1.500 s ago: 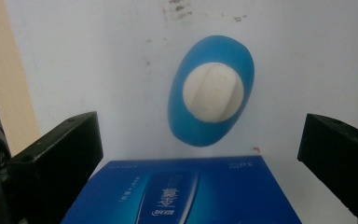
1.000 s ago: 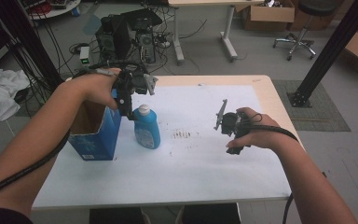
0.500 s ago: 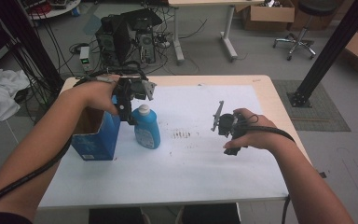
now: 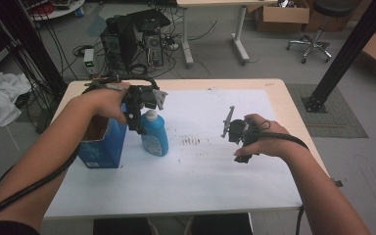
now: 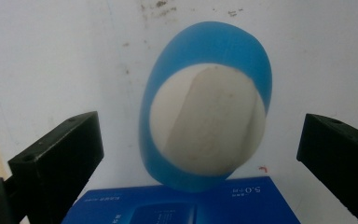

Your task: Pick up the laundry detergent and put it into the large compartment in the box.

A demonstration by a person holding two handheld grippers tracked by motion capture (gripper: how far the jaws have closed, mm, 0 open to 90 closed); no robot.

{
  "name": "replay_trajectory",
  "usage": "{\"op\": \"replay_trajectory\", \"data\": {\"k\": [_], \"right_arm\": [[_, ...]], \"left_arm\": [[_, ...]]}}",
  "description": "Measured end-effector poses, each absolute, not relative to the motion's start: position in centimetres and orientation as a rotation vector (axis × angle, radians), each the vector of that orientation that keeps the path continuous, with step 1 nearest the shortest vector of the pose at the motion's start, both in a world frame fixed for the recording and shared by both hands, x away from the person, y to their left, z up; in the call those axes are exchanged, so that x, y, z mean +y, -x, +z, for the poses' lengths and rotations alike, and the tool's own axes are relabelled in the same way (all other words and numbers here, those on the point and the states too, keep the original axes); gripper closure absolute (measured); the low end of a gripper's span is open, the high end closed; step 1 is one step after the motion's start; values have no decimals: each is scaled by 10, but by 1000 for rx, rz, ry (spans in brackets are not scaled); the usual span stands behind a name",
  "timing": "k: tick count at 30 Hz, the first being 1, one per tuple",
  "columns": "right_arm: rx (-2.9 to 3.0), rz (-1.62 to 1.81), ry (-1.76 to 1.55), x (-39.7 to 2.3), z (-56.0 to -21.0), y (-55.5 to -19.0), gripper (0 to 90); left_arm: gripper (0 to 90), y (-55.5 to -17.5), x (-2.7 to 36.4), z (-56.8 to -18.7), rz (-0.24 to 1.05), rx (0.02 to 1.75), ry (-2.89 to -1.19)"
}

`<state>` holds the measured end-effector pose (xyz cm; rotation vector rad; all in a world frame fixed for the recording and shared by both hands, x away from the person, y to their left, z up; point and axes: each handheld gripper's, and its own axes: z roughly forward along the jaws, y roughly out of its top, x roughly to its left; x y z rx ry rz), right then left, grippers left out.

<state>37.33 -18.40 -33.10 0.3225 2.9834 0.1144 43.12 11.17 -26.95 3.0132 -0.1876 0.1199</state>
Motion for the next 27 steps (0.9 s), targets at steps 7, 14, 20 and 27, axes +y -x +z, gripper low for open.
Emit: {"op": "replay_trajectory", "data": {"k": [7,14,20,27], "right_arm": [[2985,115,-318,-182,-333,-373,158],[2981,107,-316,-182,-332,-372,158],[2980,109,-319,-183,-332,-372,158],[2979,107,-317,-182,-332,-372,158]], "left_arm": [[14,-430,109,-277,115,-211,-3017],[19,-432,106,-282,109,-220,-3023],[22,-432,106,-287,111,-225,-3028],[28,-432,106,-292,111,-234,-3024]]}}
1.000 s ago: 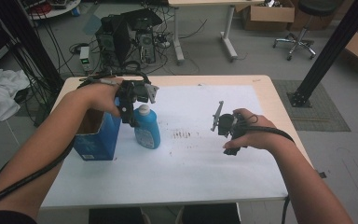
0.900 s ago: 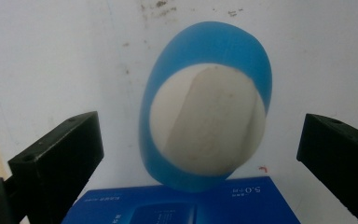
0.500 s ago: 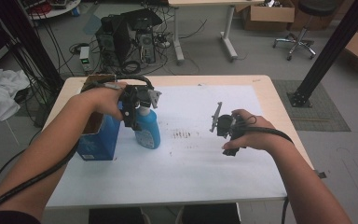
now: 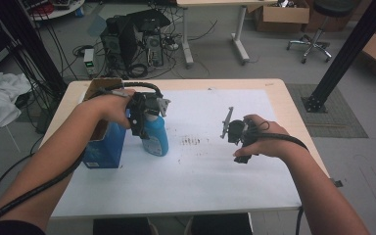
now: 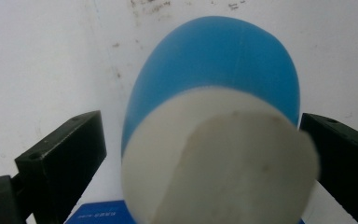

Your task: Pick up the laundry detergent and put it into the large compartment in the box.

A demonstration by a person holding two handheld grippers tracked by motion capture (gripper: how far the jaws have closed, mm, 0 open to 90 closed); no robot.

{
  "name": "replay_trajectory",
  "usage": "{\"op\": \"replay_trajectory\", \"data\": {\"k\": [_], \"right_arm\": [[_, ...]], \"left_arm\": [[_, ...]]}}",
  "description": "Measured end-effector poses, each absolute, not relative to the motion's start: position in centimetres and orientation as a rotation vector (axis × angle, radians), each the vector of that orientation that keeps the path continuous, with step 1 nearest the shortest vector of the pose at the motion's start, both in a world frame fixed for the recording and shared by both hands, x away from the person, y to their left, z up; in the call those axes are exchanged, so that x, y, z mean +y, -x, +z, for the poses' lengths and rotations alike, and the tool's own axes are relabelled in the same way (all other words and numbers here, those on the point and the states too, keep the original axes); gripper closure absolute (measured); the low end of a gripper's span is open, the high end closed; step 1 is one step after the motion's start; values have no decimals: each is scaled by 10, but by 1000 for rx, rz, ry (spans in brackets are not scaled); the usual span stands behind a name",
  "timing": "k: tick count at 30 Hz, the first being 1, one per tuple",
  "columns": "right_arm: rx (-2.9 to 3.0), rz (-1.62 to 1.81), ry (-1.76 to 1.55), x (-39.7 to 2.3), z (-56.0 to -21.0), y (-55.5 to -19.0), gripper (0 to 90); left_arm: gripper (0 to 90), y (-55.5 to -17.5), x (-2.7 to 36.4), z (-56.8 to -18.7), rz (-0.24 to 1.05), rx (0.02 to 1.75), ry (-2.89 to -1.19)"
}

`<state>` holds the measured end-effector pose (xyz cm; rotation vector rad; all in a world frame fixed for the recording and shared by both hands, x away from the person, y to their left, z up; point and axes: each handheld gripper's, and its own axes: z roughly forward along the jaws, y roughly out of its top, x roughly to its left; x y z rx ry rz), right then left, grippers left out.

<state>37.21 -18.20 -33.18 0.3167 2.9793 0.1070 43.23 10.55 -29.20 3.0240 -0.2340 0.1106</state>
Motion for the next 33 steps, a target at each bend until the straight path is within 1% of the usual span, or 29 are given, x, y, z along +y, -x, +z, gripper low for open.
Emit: {"op": "replay_trajectory", "data": {"k": [2,9,13,18,33], "right_arm": [[2979,105,-317,-182,-332,-372,158],[2980,103,-319,-182,-333,-372,158],[2979,103,-324,-183,-333,-372,158],[2980,101,-332,-185,-334,-372,158],[2982,97,-336,-183,-334,-373,158]], "left_arm": [[48,-433,105,-292,107,-245,-3023],[73,-433,104,-294,110,-276,-3019],[118,-434,105,-295,119,-293,-3016],[121,-435,105,-296,119,-279,-3019],[193,-435,105,-301,99,-322,-3034]]}}
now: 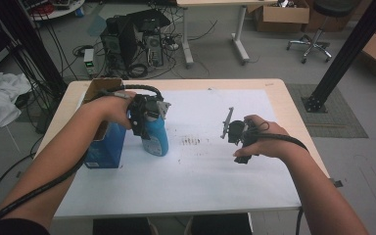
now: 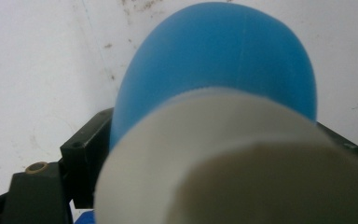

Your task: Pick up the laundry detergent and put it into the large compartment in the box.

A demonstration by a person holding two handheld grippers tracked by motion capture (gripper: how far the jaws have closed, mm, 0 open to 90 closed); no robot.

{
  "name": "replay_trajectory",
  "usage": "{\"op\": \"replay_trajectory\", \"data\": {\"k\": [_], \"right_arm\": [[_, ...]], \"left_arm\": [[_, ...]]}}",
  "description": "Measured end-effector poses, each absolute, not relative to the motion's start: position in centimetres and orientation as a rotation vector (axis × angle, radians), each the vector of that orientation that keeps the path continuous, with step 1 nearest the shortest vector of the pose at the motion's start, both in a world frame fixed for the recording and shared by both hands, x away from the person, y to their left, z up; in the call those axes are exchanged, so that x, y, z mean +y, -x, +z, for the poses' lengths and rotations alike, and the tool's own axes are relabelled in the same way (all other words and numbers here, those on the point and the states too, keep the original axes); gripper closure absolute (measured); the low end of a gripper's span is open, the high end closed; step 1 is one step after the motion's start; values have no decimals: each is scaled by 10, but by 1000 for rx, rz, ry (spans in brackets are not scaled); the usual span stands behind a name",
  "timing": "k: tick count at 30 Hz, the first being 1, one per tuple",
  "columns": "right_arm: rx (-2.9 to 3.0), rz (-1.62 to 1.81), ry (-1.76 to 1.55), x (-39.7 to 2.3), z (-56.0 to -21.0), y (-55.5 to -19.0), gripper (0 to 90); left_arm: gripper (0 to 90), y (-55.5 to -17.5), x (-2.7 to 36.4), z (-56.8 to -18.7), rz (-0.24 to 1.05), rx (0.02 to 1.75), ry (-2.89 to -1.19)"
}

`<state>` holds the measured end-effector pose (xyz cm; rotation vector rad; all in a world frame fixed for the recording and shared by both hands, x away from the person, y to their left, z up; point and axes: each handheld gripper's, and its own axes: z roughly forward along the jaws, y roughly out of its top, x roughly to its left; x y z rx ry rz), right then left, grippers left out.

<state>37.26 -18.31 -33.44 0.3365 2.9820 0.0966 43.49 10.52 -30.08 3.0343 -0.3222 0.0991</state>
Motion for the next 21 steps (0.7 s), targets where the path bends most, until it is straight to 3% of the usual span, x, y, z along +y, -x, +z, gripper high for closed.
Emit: {"op": "replay_trajectory", "data": {"k": [21], "right_arm": [[2980,101,-345,-185,-337,-372,158]], "left_arm": [[328,-434,105,-300,127,-365,-3039]]}}
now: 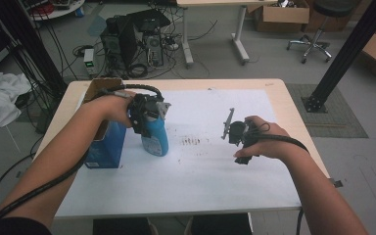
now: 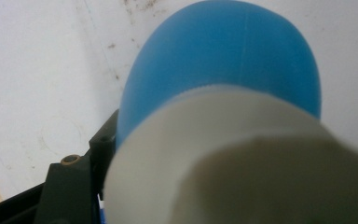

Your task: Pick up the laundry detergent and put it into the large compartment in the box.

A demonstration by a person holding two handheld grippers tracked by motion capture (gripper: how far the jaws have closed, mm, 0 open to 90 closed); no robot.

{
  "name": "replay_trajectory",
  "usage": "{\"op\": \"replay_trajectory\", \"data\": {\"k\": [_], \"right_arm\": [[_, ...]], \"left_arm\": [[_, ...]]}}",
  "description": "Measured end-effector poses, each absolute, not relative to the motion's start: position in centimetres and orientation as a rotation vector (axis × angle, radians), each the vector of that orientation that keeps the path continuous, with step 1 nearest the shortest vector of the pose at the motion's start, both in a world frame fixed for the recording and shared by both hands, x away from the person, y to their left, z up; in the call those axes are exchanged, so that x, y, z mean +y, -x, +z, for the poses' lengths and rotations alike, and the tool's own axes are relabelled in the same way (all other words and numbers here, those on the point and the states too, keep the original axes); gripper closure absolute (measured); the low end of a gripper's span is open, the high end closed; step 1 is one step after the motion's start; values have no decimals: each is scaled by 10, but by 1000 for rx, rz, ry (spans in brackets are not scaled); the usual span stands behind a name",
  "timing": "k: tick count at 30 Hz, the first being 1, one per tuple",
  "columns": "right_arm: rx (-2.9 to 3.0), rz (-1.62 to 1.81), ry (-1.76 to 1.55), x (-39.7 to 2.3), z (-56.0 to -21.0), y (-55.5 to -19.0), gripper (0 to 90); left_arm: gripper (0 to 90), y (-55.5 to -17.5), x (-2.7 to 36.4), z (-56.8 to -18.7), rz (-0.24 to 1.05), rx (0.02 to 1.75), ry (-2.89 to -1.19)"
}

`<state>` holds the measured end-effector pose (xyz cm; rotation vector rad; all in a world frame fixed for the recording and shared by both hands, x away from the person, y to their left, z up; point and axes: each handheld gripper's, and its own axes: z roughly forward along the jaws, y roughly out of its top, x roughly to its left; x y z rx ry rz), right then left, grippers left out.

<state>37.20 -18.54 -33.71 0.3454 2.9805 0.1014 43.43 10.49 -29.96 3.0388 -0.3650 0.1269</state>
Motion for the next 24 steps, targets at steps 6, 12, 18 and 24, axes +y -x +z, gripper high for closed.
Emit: {"op": "replay_trajectory", "data": {"k": [6,12,18,24], "right_arm": [[2981,101,-351,-186,-338,-372,158],[2981,104,-353,-186,-338,-372,158],[2981,100,-352,-185,-338,-372,158],[2981,105,-349,-185,-338,-371,158]], "left_arm": [[350,-435,105,-300,133,-399,-3035],[354,-435,105,-300,138,-420,-3035],[366,-435,102,-300,124,-412,-3063],[383,-435,99,-299,98,-353,-3103]]}}
